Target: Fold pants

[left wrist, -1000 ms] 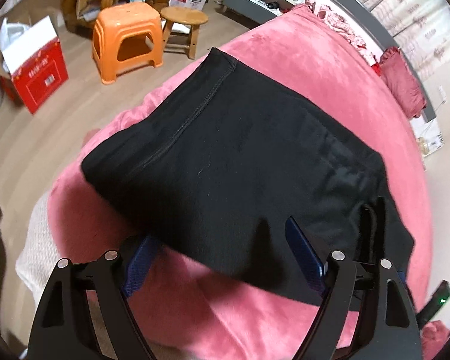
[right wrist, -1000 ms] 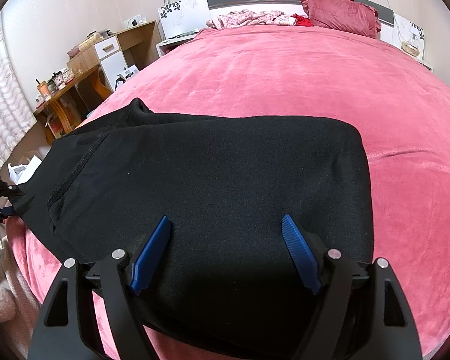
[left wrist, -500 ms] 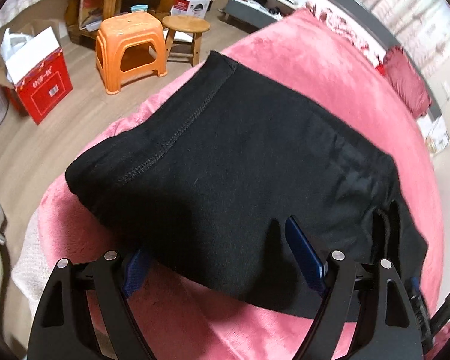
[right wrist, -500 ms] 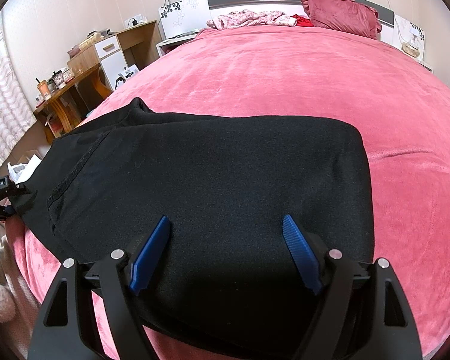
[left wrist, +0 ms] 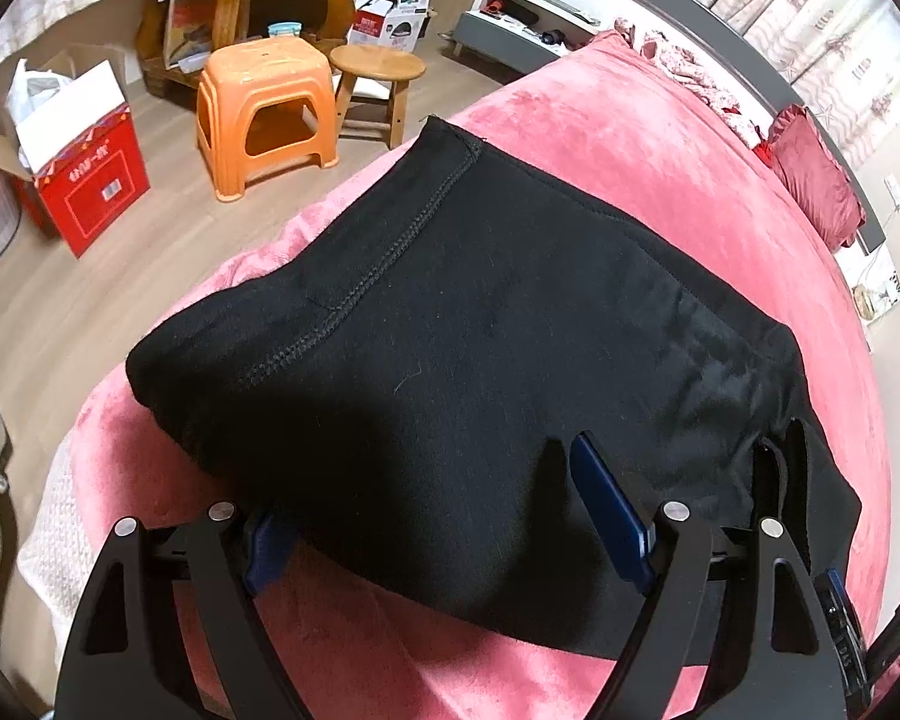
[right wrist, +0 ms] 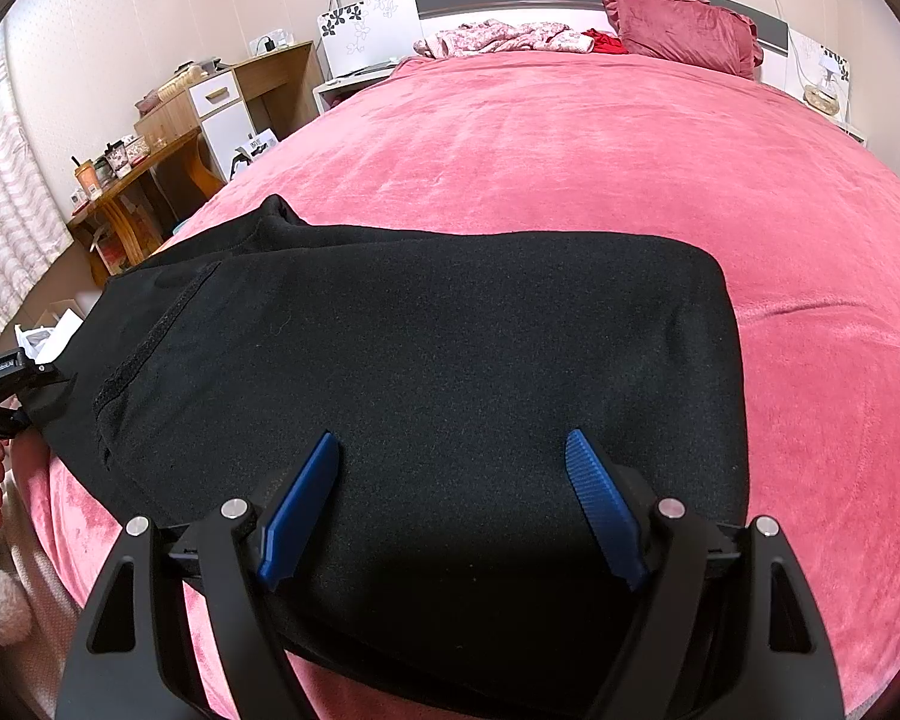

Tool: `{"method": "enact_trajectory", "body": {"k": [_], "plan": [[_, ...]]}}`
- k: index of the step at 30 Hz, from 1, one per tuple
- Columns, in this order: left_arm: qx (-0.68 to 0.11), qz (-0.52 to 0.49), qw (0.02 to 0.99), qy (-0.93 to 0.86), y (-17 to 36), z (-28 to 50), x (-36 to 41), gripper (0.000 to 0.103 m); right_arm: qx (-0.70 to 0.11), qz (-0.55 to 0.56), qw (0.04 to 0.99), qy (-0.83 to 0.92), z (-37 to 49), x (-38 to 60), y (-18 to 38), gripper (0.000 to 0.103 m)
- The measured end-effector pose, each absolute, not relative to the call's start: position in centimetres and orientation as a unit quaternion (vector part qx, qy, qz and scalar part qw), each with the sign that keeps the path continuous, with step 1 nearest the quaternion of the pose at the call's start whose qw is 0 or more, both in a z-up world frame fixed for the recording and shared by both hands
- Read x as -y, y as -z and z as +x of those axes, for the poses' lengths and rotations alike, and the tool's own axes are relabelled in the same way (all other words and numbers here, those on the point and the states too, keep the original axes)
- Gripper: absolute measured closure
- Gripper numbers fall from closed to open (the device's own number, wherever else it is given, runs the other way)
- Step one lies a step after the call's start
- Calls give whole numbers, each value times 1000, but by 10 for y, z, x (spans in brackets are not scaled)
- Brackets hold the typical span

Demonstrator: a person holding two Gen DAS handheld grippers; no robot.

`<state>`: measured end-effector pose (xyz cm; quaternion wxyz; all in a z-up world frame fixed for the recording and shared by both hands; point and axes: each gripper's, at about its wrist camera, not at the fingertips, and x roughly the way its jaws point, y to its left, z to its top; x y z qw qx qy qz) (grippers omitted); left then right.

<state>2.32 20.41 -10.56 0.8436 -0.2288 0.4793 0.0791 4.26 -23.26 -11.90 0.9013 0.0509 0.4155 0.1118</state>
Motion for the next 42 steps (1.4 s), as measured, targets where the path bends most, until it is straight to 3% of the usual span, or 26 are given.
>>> {"method": "enact_trajectory", "body": {"k": [11,13,15,17,23,42], "plan": [[-448,-244,857,-68,107,25,-207,21,-415,48,902,-113,43,230,118,23],[-436,-257,860,-69,106,24,-213,31,-415,48,901,-113,42,230,118,23],[-431,-264,860,-73,107,25,-218,52,-415,48,902,-113,42,230,118,23],[-431,-274,856,-79,111,25,-225,66,-415,48,902,-113,42,230,118,23],[-417,-318,849,-63,108,20,-238,87,-415,49,902,-114,42,231,119,23],[-325,-214,921,-9,25,5,-179,92,-408,85,908,-48,44,249,105,22]]}}
